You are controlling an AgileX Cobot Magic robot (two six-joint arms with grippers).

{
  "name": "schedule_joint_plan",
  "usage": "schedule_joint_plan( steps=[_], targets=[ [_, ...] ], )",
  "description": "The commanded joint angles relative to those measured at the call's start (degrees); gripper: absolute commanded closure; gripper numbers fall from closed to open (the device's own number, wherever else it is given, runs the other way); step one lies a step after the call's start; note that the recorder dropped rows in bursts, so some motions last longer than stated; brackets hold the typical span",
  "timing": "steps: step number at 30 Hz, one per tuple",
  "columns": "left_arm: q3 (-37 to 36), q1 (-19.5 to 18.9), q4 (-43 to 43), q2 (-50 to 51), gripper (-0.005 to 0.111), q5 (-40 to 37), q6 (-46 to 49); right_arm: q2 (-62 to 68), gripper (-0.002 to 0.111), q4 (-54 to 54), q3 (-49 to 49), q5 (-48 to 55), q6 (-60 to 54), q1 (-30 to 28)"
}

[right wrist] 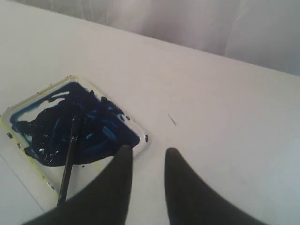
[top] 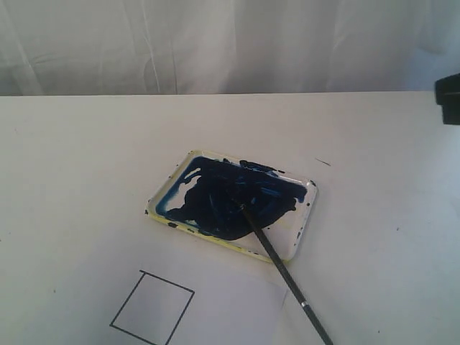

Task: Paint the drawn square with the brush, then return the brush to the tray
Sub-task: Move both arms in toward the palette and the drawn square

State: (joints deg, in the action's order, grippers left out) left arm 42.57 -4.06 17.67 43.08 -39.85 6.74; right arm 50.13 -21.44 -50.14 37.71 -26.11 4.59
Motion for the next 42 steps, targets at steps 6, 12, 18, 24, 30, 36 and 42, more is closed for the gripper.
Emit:
schedule_joint_plan(
  steps=[6,12,18,24,30,36,42],
  targets=[
    [4.97,4.53,7.61,14.59,0.065,-3.48,8.79,6.18,0.058,-0.16,-0.42,0.48,-1.01,3.04],
    [10.86,10.95,7.54,26.02,0.065,-3.48,14.33,11.26,0.058,-1.97,-0.42,-0.60,-1.01,3.04],
    [12.16,20.02,1.57,35.10,0.065,1.10,18.92,18.43,0.058,-2.72,-0.42,-1.47,-7.59,7.76],
    [12.16,20.87,2.94,40.96,0.065,5.73,19.19,23.51,0.058,-2.72,-0.42,-2.27,-8.78,11.04],
    [12.16,21.10,5.46,45.14,0.065,7.57,25.13,26.00,0.058,-2.72,-0.42,-2.68,-11.91,13.20],
    [12.16,24.81,4.95,48.18,0.065,8.35,38.23,27.02,0.058,-2.72,-0.42,-4.61,-15.01,13.63],
    [12.16,25.33,4.95,50.24,0.065,7.04,51.12,28.82,0.058,-2.72,-0.42,-4.61,-15.32,13.63]
  ],
)
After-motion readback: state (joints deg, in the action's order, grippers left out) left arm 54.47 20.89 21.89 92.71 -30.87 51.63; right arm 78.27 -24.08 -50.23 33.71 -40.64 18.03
